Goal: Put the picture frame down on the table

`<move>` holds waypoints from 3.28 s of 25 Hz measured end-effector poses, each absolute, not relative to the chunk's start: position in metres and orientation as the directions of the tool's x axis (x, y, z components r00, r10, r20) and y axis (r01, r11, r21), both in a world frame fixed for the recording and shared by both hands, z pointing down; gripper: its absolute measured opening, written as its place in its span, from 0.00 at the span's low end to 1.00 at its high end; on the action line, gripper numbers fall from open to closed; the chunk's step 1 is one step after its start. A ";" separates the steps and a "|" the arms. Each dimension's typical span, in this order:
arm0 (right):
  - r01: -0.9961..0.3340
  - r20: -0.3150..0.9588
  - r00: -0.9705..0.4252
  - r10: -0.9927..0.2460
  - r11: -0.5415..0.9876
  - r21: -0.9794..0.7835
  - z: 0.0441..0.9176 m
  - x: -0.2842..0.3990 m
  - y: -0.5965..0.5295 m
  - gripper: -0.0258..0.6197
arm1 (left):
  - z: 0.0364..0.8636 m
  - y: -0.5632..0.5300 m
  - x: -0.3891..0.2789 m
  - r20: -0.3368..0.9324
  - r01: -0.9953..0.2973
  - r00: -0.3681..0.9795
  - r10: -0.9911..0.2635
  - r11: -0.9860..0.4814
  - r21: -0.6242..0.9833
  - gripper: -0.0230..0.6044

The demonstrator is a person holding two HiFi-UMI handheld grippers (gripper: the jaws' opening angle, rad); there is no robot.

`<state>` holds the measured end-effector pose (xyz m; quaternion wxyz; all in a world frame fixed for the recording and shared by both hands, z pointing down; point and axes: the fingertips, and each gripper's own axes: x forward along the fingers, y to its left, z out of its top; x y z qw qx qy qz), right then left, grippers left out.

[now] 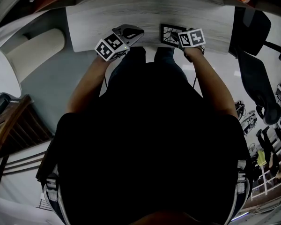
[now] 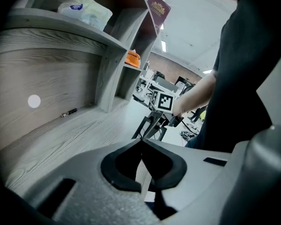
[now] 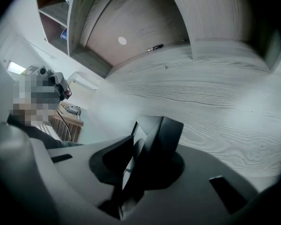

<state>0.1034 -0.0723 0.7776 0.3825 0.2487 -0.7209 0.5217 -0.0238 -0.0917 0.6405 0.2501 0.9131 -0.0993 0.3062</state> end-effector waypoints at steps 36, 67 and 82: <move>-0.850 0.906 -0.412 -0.094 0.398 -0.345 0.813 0.145 -0.088 0.56 | 0.650 -0.086 -0.021 0.603 -0.332 0.798 0.004 -0.832 0.445 0.07; -0.854 0.944 -0.286 -0.162 0.489 -0.175 0.823 0.158 -0.089 0.64 | 0.662 -0.077 -0.015 0.613 -0.344 0.790 0.011 -0.820 0.458 0.07; -0.850 0.932 -0.316 -0.178 0.490 -0.194 0.821 0.157 -0.089 0.64 | 0.661 -0.074 -0.013 0.602 -0.336 0.799 0.019 -0.816 0.471 0.07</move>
